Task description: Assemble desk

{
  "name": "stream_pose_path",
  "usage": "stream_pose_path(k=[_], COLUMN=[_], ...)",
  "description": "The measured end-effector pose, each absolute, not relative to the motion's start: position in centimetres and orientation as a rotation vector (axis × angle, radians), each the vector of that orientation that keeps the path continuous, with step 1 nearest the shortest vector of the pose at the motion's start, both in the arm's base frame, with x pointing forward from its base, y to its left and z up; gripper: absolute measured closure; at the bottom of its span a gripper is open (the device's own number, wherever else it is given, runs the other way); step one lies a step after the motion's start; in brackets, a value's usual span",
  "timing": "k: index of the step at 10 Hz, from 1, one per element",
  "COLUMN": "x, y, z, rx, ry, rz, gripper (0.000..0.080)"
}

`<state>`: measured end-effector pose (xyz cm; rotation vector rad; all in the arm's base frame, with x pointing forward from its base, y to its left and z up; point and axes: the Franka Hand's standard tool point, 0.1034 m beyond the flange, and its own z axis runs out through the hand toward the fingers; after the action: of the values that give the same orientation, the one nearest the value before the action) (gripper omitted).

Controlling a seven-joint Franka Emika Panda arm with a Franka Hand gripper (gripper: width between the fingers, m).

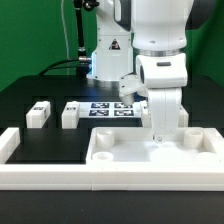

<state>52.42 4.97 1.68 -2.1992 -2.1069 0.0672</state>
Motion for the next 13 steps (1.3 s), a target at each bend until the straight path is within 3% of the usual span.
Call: stream_pose_path(k=[3, 9, 13], x=[52.4, 52.4, 52.0], y=[4.9, 4.9, 6.1], z=[1.6, 1.6, 5.7], rx=[-2.199, -2.2, -2.49], ry=[-2.105, -2.104, -1.826], rz=[0.069, 0.068, 0.07], gripper=[0.0153, 0.0151, 0.0151])
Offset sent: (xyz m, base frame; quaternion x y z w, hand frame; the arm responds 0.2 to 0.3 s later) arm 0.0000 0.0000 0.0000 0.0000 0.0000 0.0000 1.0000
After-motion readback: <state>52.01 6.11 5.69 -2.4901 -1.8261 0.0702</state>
